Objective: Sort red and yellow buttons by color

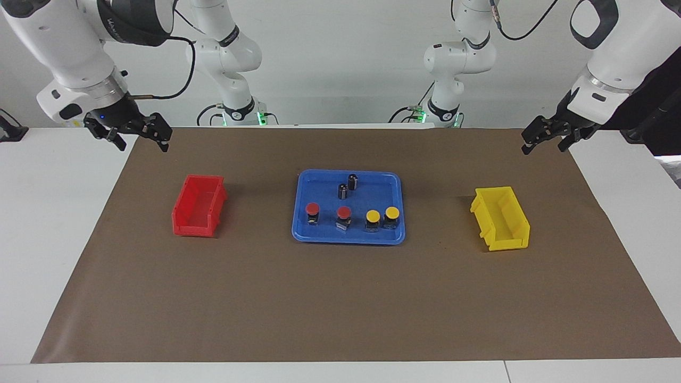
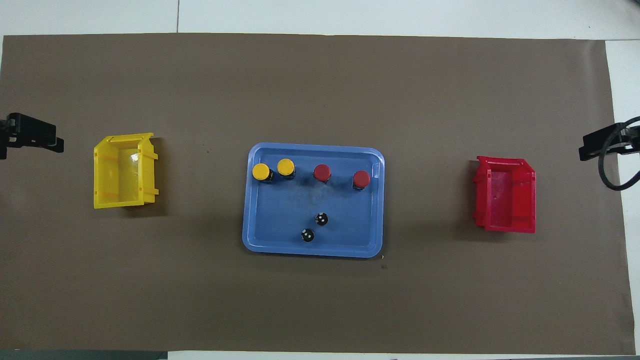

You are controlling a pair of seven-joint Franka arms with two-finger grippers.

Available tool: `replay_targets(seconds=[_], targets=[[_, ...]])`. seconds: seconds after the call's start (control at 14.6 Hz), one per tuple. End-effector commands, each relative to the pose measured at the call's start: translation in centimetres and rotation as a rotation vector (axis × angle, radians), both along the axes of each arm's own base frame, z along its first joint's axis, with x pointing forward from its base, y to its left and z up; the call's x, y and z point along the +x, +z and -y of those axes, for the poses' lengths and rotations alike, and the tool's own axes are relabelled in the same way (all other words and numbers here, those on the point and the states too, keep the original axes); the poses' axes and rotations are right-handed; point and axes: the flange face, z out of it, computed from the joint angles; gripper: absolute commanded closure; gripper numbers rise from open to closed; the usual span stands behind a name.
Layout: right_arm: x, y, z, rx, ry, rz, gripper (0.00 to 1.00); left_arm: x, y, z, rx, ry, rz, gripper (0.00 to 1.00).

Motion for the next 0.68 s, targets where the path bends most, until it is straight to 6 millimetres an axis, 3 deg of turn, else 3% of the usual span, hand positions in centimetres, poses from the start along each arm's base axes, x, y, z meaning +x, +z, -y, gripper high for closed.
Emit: replay_targets(seconds=[0.0,0.21,0.41,0.48,0.62], targets=[[2.0,1.0,-5.0,0.008,0.002,-0.012,0.00,-0.7,0.0,-0.2,0.003,0.006,0.002,0.00],[4.9,-0.9,-13.0,0.024,-0.035,-0.018,0.00,-0.7,0.0,-0.1,0.003,0.005,0.002,0.00],[6.3,-4.2,-23.3,0.046,-0.095,0.037,0.00,-0.7,0.1,-0.2,0.003,0.006,0.003,0.00],[6.3,-5.9,-26.9,0.055,-0.112,0.063,0.00,-0.7,0.0,-0.1,0.003,0.005,0.002,0.00],[5.6,-11.4,-30.8,0.057,-0.158,0.081,0.00,-0.7,0.0,-0.2,0.003,0.006,0.002,0.00]])
